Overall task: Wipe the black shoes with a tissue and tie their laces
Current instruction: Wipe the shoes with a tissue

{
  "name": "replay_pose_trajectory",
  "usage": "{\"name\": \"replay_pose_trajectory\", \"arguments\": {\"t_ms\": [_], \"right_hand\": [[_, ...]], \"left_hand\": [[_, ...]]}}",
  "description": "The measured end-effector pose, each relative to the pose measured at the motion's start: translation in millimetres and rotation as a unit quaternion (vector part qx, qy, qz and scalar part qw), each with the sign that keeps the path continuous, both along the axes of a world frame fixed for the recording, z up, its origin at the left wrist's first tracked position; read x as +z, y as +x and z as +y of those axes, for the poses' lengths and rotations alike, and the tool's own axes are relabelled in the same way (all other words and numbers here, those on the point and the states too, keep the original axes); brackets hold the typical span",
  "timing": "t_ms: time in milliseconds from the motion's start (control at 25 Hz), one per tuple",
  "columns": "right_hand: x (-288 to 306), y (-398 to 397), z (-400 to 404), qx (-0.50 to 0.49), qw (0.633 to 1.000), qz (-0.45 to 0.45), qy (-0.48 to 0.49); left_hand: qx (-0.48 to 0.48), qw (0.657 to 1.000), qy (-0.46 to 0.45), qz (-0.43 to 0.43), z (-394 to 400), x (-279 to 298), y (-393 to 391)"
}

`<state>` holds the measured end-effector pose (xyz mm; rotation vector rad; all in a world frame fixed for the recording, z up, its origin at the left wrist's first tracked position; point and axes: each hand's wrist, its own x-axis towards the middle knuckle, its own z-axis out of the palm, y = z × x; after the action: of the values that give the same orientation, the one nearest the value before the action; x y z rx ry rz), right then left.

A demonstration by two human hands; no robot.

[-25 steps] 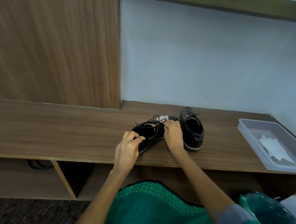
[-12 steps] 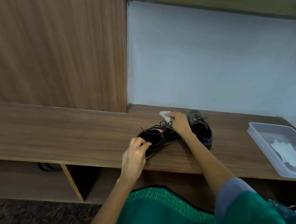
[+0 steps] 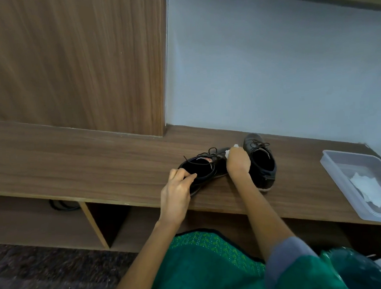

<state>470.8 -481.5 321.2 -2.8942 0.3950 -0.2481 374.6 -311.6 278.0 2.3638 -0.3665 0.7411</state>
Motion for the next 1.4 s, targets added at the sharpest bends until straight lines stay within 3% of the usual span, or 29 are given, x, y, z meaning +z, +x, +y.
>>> {"name": "replay_pose_trajectory", "arguments": {"t_ms": [120,280,520,680,760,840,960,1240,1320,1400], "right_hand": [[-11.4,-25.1,5.7,-0.063,0.988,-0.036,0.133],[-23.0,-57.0,30.2,-0.123,0.927,-0.127,0.331],[-29.6,-91.6,51.4,-0.053,0.868,-0.092,0.486],[-22.1,-106.1,17.8,-0.004,0.857,-0.021,0.515],[-17.3,-103.1,1.0,-0.02,0.862,-0.062,0.503],[-14.3,-95.1,-12.0,-0.05,0.884,-0.103,0.452],[-14.7,-91.9,-6.5,-0.028,0.918,-0.068,0.39],[-44.2,-101.2,-15.6,-0.047,0.893,-0.108,0.434],[-42.9,-105.2,-27.9,-0.077,0.876,-0.187,0.438],[-34.8,-114.1,-35.9,-0.123,0.83,-0.303,0.453]], "left_hand": [[0.008,1.0,0.006,-0.002,-2.5,3.4,-1.3],[0.018,1.0,0.021,0.01,-8.4,7.0,-4.6],[0.017,0.997,0.058,0.047,-29.3,18.9,-8.2],[0.012,0.995,0.069,0.066,-39.0,25.5,-0.1],[0.001,0.995,0.075,0.07,-47.9,28.7,7.9],[-0.009,0.994,0.076,0.074,-58.2,30.1,15.6],[-0.013,0.994,0.071,0.086,-75.3,30.6,20.3],[-0.015,0.992,0.063,0.112,-96.5,41.1,26.8],[-0.057,0.994,0.018,0.086,-116.6,49.4,24.0],[-0.105,0.983,-0.051,0.14,-142.4,54.2,23.9]]}}
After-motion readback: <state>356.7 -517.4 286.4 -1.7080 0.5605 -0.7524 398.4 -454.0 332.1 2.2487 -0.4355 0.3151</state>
